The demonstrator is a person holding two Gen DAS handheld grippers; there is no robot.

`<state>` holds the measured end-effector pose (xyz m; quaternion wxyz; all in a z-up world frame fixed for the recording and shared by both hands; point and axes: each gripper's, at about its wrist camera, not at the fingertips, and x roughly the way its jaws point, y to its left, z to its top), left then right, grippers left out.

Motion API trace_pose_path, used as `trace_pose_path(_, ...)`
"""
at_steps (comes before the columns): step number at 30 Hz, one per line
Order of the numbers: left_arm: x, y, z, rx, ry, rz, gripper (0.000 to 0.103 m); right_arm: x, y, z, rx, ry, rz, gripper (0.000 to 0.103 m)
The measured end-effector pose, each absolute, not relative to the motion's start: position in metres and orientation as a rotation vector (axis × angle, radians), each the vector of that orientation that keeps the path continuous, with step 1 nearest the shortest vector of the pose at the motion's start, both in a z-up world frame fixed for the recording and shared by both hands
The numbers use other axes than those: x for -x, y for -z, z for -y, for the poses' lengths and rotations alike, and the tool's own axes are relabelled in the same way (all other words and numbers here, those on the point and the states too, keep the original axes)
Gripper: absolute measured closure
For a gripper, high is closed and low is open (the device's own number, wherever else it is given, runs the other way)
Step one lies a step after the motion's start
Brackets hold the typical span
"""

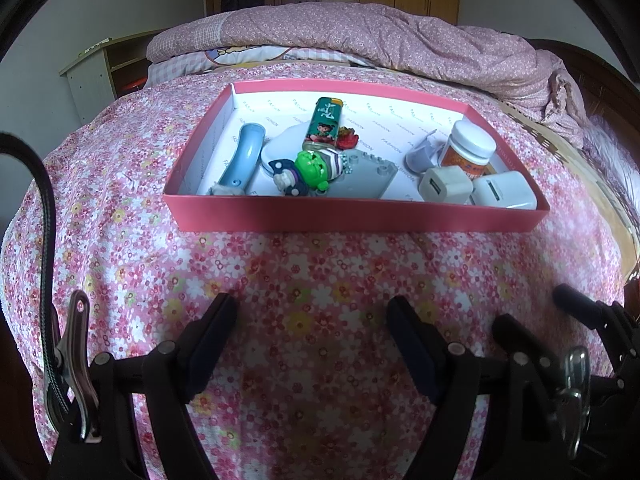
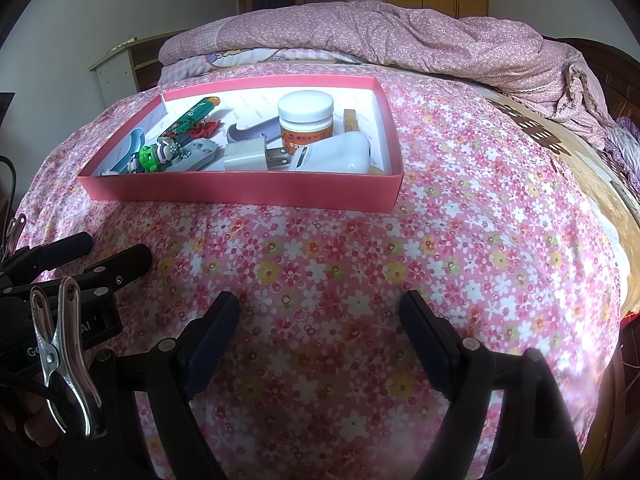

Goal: Organize rigid objects

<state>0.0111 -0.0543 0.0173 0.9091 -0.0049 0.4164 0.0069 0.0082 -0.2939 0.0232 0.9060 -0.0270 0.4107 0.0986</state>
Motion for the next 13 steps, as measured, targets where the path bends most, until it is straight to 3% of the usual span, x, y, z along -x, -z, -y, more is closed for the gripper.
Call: trace_pose_path(13,-0.0107,-0.0172,0.0551,0.007,-0.016,-0.861,0.021,-0.0082,-0.0230,0.2939,0.056,-0.203,-0.848,0.018)
